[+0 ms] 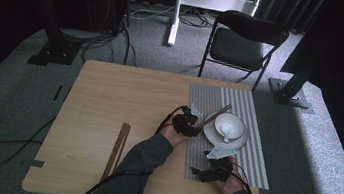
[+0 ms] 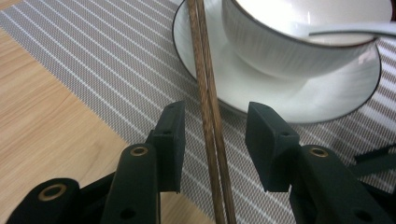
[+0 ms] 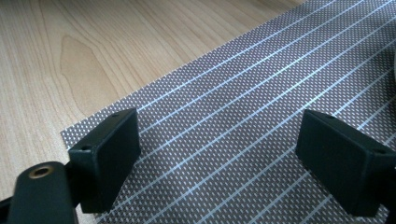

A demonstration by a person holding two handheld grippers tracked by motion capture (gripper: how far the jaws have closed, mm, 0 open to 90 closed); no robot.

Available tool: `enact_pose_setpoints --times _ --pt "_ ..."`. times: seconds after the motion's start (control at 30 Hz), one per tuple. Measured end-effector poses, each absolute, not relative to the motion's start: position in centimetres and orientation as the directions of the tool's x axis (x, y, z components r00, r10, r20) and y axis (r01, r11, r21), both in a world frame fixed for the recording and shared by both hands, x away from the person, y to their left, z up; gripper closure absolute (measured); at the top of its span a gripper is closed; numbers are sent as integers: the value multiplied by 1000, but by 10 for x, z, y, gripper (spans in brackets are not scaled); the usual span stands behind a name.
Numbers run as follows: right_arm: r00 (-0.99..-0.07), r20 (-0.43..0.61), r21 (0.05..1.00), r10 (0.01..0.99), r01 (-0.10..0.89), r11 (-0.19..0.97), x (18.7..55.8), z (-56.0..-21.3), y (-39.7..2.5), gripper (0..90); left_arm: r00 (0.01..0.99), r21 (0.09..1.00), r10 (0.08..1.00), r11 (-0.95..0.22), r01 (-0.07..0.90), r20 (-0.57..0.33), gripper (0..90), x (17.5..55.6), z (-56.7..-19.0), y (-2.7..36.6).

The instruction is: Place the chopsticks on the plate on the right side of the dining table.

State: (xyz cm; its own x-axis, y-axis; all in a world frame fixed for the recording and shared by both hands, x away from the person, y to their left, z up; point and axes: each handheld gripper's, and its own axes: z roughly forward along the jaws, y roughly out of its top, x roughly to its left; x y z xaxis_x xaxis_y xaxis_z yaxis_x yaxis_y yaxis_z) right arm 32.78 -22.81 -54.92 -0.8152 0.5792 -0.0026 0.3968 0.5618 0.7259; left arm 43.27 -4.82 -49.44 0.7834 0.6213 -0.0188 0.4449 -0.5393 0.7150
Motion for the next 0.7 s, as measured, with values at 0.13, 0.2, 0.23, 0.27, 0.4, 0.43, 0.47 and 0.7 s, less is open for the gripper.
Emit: enact_pose_setpoints --times 0.13,0.2,0.23,0.27,0.4,0.43,0.47,0.7 --pt "-816 -3 726 579 396 562 328 -549 -228 128 785 709 620 -551 439 -5 579 428 -497 -46" --pt "-816 -5 725 578 395 564 328 -549 -228 128 786 706 618 -557 437 1 578 426 -498 -45" --pt "-816 -4 725 579 396 563 328 -549 -228 128 787 703 617 -560 437 2 577 425 -499 -45" --pt "-816 -4 725 578 396 563 328 -549 -228 128 790 699 613 -567 435 6 578 424 -500 -45" --pt "-816 -5 725 579 395 564 328 -549 -228 128 792 689 610 -582 433 17 578 421 -505 -45" --pt "-816 -5 725 579 395 564 328 -549 -228 128 792 689 611 -580 435 15 578 421 -506 -45" --pt "-816 -5 725 579 395 564 328 -549 -228 128 791 687 611 -583 435 18 580 421 -507 -45" --pt "-815 -11 726 579 392 566 327 -549 -228 127 794 678 608 -596 430 31 675 423 -509 -47"
